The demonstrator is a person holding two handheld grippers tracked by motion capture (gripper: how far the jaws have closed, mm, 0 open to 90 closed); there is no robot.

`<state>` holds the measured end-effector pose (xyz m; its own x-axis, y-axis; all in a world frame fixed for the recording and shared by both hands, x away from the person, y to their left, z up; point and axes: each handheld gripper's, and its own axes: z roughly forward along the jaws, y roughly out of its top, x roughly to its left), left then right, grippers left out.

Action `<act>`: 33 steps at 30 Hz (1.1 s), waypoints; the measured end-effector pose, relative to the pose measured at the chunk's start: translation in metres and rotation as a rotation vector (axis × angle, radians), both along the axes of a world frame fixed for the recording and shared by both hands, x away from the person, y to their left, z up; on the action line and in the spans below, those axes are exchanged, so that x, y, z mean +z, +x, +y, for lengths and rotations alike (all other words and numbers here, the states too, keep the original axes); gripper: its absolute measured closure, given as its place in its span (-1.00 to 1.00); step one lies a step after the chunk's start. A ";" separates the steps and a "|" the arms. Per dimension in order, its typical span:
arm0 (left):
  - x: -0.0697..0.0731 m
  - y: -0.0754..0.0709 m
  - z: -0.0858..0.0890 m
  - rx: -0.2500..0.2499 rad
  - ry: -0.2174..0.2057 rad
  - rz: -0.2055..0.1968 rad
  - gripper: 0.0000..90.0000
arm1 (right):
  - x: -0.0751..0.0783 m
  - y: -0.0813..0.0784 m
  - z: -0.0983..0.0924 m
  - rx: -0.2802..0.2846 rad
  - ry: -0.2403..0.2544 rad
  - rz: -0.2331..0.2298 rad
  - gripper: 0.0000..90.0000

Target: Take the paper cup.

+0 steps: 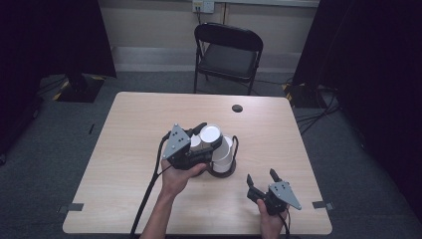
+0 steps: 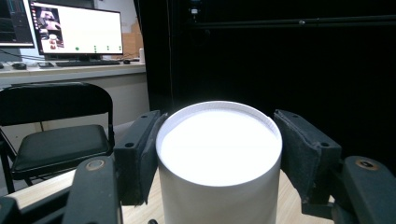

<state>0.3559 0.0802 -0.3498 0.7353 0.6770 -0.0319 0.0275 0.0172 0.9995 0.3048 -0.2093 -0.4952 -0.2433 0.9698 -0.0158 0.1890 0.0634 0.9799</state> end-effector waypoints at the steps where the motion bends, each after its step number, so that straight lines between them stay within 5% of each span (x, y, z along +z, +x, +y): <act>1: 0.000 -0.002 0.002 -0.004 0.001 -0.002 -0.23 | 0.000 0.000 0.000 -0.001 0.000 -0.001 -0.63; 25: -0.021 -0.027 0.024 -0.047 -0.066 0.110 -0.23 | 0.000 -0.003 0.008 0.090 -0.049 -0.010 -0.54; 33: -0.034 -0.030 0.026 -0.054 -0.080 0.162 -0.23 | 0.000 -0.006 0.022 0.200 -0.070 -0.038 -0.25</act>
<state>0.3256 0.1058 -0.3836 0.7515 0.6270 -0.2055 0.1914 0.0908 0.9773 0.2987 -0.1871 -0.4956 -0.4289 0.8985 -0.0938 0.1291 0.1637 0.9780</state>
